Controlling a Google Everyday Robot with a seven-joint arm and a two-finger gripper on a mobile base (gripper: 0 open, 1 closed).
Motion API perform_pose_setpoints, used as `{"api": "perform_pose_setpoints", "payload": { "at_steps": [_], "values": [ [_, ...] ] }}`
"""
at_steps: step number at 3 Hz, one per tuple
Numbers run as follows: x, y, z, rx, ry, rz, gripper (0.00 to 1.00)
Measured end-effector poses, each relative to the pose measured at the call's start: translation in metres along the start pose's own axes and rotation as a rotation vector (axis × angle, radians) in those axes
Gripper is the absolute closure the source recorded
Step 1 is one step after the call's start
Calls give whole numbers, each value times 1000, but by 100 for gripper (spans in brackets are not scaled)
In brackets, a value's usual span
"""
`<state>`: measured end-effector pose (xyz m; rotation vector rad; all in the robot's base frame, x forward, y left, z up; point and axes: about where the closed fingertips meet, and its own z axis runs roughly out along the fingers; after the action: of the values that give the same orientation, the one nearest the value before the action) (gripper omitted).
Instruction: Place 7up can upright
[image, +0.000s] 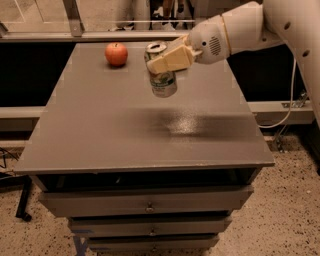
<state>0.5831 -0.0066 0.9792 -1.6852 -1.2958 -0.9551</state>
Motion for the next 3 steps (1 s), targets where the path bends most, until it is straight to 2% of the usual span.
{"api": "perform_pose_setpoints", "payload": {
  "at_steps": [1, 3],
  "values": [
    [-22, -1, 7, 28, 56, -13, 100],
    [-67, -3, 27, 85, 61, -36, 100]
  ]
}}
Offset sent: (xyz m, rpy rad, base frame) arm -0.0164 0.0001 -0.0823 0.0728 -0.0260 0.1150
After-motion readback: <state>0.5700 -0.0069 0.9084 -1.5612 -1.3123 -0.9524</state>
